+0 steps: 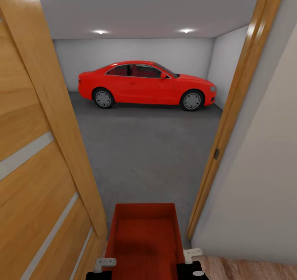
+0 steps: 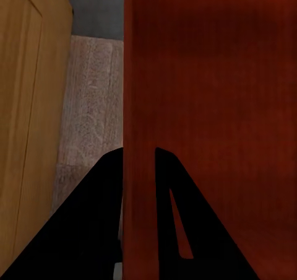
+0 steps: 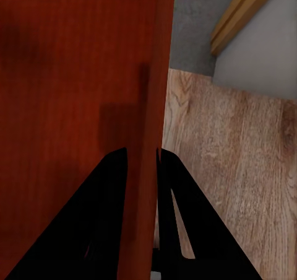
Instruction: Move the two storage containers from the living room to the garage. In the garage, place one container on the floor and stack the other container on top of it (either order is fine).
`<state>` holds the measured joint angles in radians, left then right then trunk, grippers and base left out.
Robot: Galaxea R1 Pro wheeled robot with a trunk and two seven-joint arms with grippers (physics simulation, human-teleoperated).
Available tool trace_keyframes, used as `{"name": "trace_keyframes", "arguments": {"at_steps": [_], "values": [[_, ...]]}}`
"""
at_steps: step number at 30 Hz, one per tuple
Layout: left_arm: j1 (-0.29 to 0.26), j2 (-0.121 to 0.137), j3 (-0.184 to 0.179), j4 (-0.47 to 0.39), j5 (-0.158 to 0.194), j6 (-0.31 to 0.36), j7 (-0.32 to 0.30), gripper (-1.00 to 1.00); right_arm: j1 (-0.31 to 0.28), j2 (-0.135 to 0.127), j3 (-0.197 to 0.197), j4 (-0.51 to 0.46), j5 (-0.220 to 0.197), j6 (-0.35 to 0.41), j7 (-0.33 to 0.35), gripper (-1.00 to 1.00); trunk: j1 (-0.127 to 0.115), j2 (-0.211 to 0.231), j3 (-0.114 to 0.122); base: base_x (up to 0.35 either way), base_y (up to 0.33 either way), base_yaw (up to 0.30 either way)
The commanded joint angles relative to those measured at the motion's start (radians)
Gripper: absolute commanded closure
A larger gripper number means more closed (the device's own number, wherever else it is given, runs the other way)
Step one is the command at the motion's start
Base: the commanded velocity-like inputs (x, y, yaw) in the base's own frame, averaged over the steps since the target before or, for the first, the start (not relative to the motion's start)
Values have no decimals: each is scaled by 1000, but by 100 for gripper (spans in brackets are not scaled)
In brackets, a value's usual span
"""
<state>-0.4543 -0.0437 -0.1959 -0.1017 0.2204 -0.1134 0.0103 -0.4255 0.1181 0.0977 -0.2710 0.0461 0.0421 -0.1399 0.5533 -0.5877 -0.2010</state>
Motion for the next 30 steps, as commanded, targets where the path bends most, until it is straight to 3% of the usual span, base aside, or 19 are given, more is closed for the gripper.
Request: {"name": "trace_keyframes", "arguments": {"at_steps": [1,13,14,30], "values": [[-2,0,-6,-3,4,-11,7,100,0,-6,13,4,-1,4,-3,100,0,-1,-1,0,0,0],[3,11,-5,-6,6,-14,2,100,1,1,-10,3,28,4,-3,100,0,-1,-1,180,87,0],[3,14,-5,-6,7,-27,8,100,0,-29,27,3,-20,4,-3,100,0,-1,-1,276,133,0],[3,15,-6,-6,7,-29,8,100,0,-29,27,3,-20,4,-3,100,0,-1,-1,139,2,0]]}}
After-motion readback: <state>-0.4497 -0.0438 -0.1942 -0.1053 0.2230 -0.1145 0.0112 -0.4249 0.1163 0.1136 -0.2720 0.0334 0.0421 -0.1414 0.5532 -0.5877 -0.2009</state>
